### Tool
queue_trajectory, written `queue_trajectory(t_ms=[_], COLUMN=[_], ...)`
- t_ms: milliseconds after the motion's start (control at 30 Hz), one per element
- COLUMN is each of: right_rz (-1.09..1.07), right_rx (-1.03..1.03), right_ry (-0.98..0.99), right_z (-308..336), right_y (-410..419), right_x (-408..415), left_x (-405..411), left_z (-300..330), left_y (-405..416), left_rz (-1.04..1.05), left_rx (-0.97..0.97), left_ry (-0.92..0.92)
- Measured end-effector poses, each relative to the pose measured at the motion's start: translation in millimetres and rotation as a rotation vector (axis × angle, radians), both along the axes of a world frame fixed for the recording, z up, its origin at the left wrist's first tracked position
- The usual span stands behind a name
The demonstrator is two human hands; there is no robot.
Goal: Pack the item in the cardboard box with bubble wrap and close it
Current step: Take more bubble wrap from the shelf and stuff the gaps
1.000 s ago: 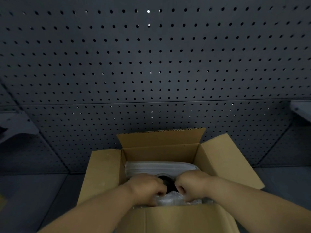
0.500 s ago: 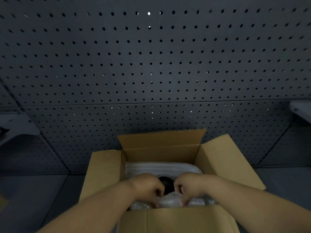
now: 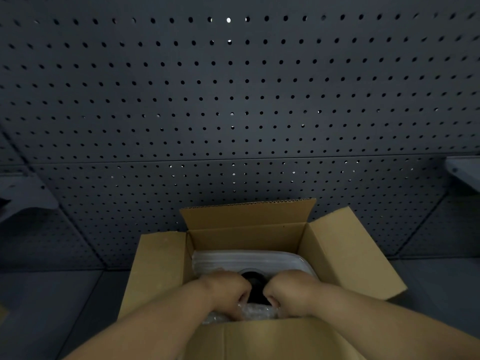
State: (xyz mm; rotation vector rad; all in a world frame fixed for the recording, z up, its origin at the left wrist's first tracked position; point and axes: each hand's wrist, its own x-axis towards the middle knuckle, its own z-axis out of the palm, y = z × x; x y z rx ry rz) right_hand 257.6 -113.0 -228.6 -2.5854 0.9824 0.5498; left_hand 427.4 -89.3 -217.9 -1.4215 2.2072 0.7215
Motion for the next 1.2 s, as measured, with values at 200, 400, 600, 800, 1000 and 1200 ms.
queue_trajectory(t_ms=[200,400,600,800,1000,1200], right_rz=[-0.235,-0.249,-0.203,-0.189,-0.204,-0.246], right_rx=[0.372,0.302,-0.025,-0.075,-0.120,-0.193], right_ry=[-0.017,-0.024,0.073,0.243,0.284,0.296], right_z=[23,21,12,9,1,-8], right_y=[-13,-16,-12,-11,-6,-2], right_x=[-7,-10,-8,0,3,7], left_x=[0,12,12,12,11,9], left_z=[-2,20,9,-4,-18,-27], left_y=[9,-5,0,1,4,9], left_rz=[-0.073,0.243,0.163,0.100,0.098,0.099], left_rx=[-0.059,0.228,-0.046,-0.187,-0.209,-0.278], left_ry=[0.034,0.174,0.052,-0.123,-0.212,-0.289])
